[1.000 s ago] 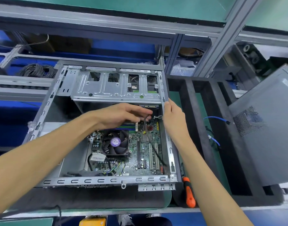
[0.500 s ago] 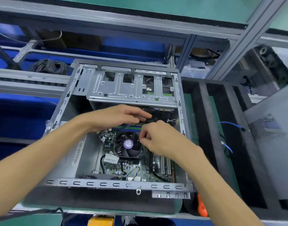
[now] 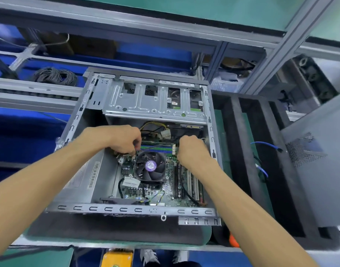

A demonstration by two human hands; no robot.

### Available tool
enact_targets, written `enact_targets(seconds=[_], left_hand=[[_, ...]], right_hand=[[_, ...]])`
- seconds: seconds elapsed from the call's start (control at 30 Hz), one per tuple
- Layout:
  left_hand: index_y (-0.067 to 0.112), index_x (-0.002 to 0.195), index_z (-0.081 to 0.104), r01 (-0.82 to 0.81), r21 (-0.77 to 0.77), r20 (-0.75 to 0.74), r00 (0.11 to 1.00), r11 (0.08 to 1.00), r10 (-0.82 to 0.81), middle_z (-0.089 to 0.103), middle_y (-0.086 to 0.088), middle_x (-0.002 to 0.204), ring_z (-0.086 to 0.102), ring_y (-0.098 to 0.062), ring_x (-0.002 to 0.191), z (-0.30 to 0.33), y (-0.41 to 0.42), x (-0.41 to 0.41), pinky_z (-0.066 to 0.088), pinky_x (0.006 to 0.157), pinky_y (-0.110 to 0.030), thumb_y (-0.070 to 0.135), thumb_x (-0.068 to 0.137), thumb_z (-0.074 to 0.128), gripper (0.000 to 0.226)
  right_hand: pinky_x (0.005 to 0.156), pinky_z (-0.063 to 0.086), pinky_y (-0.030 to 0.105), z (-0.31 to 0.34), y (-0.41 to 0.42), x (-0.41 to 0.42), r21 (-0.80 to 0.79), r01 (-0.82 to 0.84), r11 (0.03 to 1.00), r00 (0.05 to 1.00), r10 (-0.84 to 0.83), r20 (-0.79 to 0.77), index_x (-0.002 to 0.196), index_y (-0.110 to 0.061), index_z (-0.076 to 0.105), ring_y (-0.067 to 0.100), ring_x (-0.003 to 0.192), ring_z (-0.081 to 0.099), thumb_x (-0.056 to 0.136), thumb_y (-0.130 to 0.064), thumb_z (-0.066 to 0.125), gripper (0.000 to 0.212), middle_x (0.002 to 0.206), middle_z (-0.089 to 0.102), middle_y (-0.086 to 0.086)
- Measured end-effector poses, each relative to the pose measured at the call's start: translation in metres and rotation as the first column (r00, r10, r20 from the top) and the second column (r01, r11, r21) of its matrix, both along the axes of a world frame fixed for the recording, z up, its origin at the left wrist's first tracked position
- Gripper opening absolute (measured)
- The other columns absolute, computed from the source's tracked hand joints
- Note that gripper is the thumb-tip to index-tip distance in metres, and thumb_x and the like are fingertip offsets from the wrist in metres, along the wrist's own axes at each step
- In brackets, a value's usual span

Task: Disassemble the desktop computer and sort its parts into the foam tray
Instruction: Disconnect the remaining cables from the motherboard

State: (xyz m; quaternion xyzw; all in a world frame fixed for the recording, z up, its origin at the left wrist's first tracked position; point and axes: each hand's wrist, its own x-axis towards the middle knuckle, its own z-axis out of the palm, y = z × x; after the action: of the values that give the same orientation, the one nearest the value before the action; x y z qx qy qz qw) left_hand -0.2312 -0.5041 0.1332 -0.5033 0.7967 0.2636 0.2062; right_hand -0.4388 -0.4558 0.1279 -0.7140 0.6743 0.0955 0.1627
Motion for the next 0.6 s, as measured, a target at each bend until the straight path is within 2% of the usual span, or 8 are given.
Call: enact_targets(seconds=[0.07,0.17,0.23,0.27,0.33,0.4,0.5,0.6], left_hand=[[0.024,0.082,0.067,-0.042,-0.045,-0.016,0.999,0.998,0.041,0.059,0.013,0.071,0.058,-0.013,0.073,-0.001,-0.001,0.005,0.048,0.07,-0.027,0.024,0.086,0.072,0.007],[0.023,0.07,0.064,-0.181,-0.195,-0.127,0.979,0.964,0.159,0.066,0.006,0.069,0.057,-0.014,0.064,0.0,-0.005,0.019,0.041,0.058,-0.025,0.027,0.088,0.07,0.02],[0.023,0.089,0.071,-0.175,-0.237,-0.061,0.984,0.956,0.165,0.073,0.001,0.094,0.064,-0.018,0.082,0.001,-0.002,0.021,0.047,0.071,-0.027,0.029,0.09,0.068,0.007],[0.023,0.11,0.071,-0.145,-0.214,0.022,0.988,0.966,0.154,0.072,-0.003,0.111,0.065,-0.022,0.098,-0.001,0.001,0.02,0.05,0.084,-0.029,0.031,0.092,0.065,0.021],[0.022,0.14,0.055,-0.113,-0.148,0.15,0.979,0.983,0.135,0.062,-0.007,0.135,0.058,-0.027,0.122,-0.003,0.008,0.017,0.045,0.102,-0.032,0.033,0.097,0.057,0.045],[0.021,0.148,0.044,-0.117,-0.197,0.131,0.981,0.973,0.144,0.052,-0.007,0.147,0.051,-0.028,0.131,0.008,0.014,0.011,0.042,0.108,-0.037,0.031,0.1,0.05,0.049],[0.027,0.136,0.056,-0.146,-0.409,-0.04,0.989,0.901,0.142,0.062,-0.002,0.135,0.058,-0.027,0.118,0.035,0.031,-0.008,0.048,0.091,-0.037,0.025,0.1,0.046,0.037],[0.033,0.105,0.068,-0.246,-0.534,-0.366,0.93,0.809,0.04,0.072,0.008,0.102,0.062,-0.018,0.086,0.063,0.067,-0.056,0.042,0.071,-0.03,0.022,0.093,0.044,0.029]], right_hand=[[0.066,0.043,0.036,-0.001,0.002,0.0,0.007,-0.034,0.999,0.999,0.034,-0.03,0.087,-0.007,0.05,0.029,0.075,0.051,0.091,0.002,0.054,0.011,0.078,0.05,0.008],[0.067,0.046,0.036,0.002,0.005,-0.001,0.066,-0.106,0.992,0.994,0.108,-0.025,0.087,-0.005,0.05,0.03,0.076,0.053,0.093,0.0,0.053,0.008,0.077,0.052,0.008],[0.071,0.054,0.038,0.007,0.007,-0.004,0.037,-0.158,0.987,0.985,0.155,0.08,0.091,-0.003,0.06,0.031,0.075,0.059,0.096,-0.007,0.053,0.01,0.083,0.063,0.011],[0.074,0.057,0.039,0.011,0.009,-0.006,0.003,-0.182,0.983,0.971,0.18,0.156,0.094,-0.004,0.066,0.032,0.074,0.063,0.098,-0.012,0.051,0.018,0.087,0.067,0.013],[0.071,0.057,0.032,0.025,0.014,-0.015,-0.077,-0.196,0.978,0.921,0.21,0.328,0.099,-0.011,0.073,0.025,0.069,0.066,0.102,-0.021,0.05,0.025,0.084,0.072,0.006],[0.056,0.048,0.017,0.043,0.021,-0.034,-0.198,-0.114,0.974,0.843,0.2,0.499,0.097,-0.019,0.073,0.013,0.058,0.062,0.103,-0.027,0.052,0.023,0.073,0.07,-0.01],[0.052,0.047,0.02,0.064,0.034,-0.083,-0.376,0.145,0.915,0.794,0.119,0.596,0.097,-0.024,0.071,0.009,0.055,0.06,0.101,-0.031,0.052,0.02,0.068,0.069,-0.008],[0.067,0.052,0.032,0.059,0.053,-0.136,-0.352,0.331,0.875,0.813,-0.075,0.578,0.096,-0.021,0.065,0.02,0.073,0.065,0.101,-0.028,0.052,0.015,0.075,0.07,-0.001]])
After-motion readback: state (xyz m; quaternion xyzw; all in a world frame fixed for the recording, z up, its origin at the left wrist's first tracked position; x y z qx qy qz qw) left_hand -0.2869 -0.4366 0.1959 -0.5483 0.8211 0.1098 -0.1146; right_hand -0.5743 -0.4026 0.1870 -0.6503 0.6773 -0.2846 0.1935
